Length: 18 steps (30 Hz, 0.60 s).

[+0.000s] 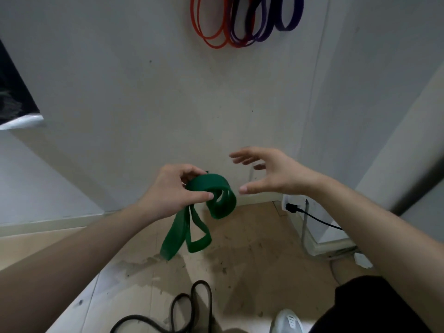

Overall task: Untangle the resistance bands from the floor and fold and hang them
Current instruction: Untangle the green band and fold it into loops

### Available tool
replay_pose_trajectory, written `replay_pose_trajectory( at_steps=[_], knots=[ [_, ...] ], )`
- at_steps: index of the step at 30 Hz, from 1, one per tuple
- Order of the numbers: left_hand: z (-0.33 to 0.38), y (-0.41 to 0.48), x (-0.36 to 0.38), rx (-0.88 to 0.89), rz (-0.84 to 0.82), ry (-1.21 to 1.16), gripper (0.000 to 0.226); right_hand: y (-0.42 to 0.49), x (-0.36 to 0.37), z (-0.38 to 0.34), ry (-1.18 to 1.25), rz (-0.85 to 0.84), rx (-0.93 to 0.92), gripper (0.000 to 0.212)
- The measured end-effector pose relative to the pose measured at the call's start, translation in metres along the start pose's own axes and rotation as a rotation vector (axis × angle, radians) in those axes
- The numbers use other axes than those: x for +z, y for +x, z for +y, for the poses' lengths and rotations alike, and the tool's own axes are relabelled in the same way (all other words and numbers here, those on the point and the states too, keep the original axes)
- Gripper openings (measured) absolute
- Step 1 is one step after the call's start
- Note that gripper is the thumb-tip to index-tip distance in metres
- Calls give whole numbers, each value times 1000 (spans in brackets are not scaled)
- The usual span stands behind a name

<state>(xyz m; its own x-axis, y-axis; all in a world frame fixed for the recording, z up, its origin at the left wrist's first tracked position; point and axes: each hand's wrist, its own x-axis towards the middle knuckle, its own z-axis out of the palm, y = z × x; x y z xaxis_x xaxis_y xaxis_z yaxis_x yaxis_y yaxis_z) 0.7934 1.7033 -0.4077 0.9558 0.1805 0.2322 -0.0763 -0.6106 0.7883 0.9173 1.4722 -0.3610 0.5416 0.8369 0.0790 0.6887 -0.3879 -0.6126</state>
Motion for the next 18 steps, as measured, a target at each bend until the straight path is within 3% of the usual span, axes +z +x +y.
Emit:
replay_pose_trajectory(
  at_steps=[4, 9, 14, 18],
  knots=[
    [5, -2, 1, 47, -44, 52, 41, 16, 38, -15, -153, -87, -73, 79],
    [4, -6, -5, 63, -71, 45, 37, 28, 51, -16, -139, -55, -73, 46],
    [-7, -8, -2, 53, -53, 12, 41, 27, 43, -21, -37, -15, -101, 34],
    [-14, -17, 10, 59, -152, 39, 35, 21, 28, -25, 85, 27, -130, 31]
  ],
)
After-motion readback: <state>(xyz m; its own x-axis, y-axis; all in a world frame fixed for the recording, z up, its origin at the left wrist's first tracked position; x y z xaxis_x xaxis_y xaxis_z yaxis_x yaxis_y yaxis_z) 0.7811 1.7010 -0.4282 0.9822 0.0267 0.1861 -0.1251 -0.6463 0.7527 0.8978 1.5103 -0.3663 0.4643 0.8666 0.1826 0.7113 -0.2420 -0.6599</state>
